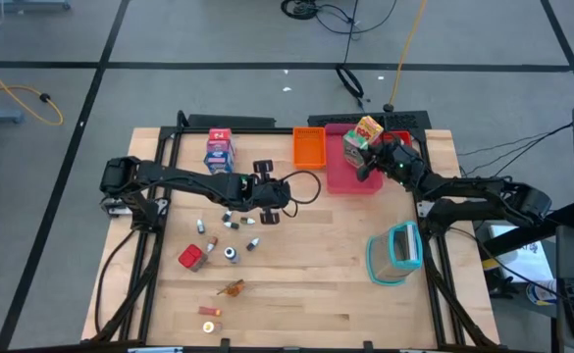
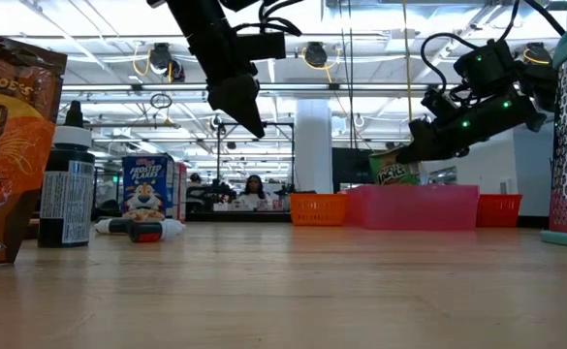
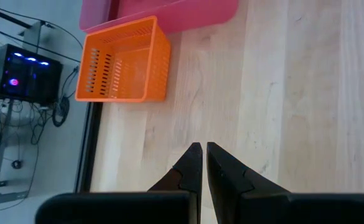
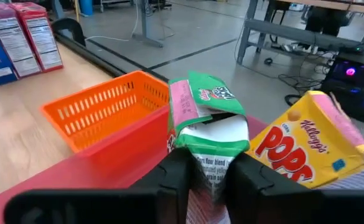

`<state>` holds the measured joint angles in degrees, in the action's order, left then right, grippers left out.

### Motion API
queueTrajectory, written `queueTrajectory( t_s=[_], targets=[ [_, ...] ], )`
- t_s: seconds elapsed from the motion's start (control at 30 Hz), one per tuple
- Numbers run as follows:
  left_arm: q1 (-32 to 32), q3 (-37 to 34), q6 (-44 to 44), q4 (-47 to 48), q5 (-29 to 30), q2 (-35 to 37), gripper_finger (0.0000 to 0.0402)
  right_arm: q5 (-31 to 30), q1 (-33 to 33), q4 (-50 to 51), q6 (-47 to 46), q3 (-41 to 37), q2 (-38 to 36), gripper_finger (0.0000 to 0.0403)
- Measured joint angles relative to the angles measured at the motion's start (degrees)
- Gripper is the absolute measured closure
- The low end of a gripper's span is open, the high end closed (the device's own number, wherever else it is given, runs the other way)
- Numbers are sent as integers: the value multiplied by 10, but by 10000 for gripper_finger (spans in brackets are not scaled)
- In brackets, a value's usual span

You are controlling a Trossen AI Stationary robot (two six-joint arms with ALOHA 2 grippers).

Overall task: Pick & Place Kitchen Items
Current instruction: Put the green cereal box into the pink bin

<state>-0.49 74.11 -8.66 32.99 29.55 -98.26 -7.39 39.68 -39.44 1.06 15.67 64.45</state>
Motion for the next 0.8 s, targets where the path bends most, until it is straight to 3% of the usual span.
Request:
queueTrajectory(
  t_s=[0.8],
  targets=[
    [0, 0, 0, 1, -1, 0, 376, -5, -25, 14, 13, 0, 0, 181]
  ],
)
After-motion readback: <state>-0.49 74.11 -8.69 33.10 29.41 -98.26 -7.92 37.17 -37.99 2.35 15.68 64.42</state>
